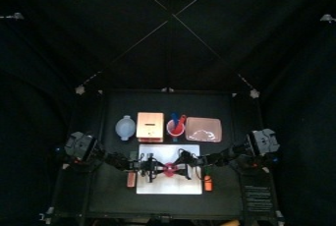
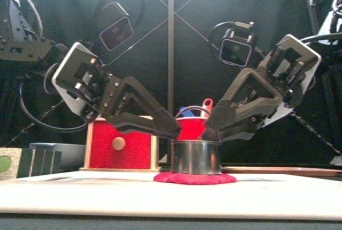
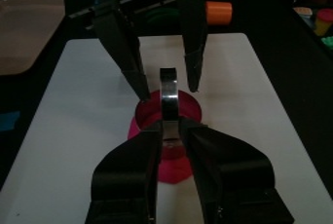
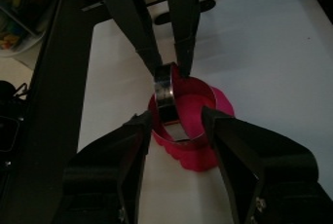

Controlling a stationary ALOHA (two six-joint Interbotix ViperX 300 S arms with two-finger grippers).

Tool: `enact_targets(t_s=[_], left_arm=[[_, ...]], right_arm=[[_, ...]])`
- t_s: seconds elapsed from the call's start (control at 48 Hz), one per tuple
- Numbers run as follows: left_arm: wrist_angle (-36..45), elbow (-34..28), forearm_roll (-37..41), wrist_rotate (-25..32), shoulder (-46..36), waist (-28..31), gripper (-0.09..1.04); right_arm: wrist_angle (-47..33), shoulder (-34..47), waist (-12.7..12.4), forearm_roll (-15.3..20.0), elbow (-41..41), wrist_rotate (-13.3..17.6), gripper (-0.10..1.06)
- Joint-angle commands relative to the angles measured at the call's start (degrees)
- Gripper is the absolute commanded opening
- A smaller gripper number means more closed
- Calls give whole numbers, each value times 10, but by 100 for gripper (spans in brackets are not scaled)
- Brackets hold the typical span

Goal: Get the cutter from the drawer then cut the dough then place the extra dough in the bowl
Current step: Cut the dough

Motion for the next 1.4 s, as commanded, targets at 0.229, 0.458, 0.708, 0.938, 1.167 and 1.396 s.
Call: enact_targets(t_s=[0.229, 0.458, 0.708, 0.938, 1.167, 1.396], left_arm=[[17, -12, 4, -2, -8, 2, 62], [19, -12, 5, -2, -8, 1, 62], [29, -12, 5, -1, -10, 2, 61], [57, -11, 8, -1, -11, -3, 61], [100, -11, 18, -2, -11, -7, 52], [107, -11, 19, -2, -11, -7, 48]], right_arm=[[4, -8, -1, 0, -6, 0, 78], [11, -8, 3, -4, -1, 0, 61], [27, -8, 2, -11, 0, 0, 57], [34, -7, 1, -14, -2, 0, 57], [52, -5, 3, -18, -11, 0, 50], [74, 4, 3, -26, -20, 0, 45]])
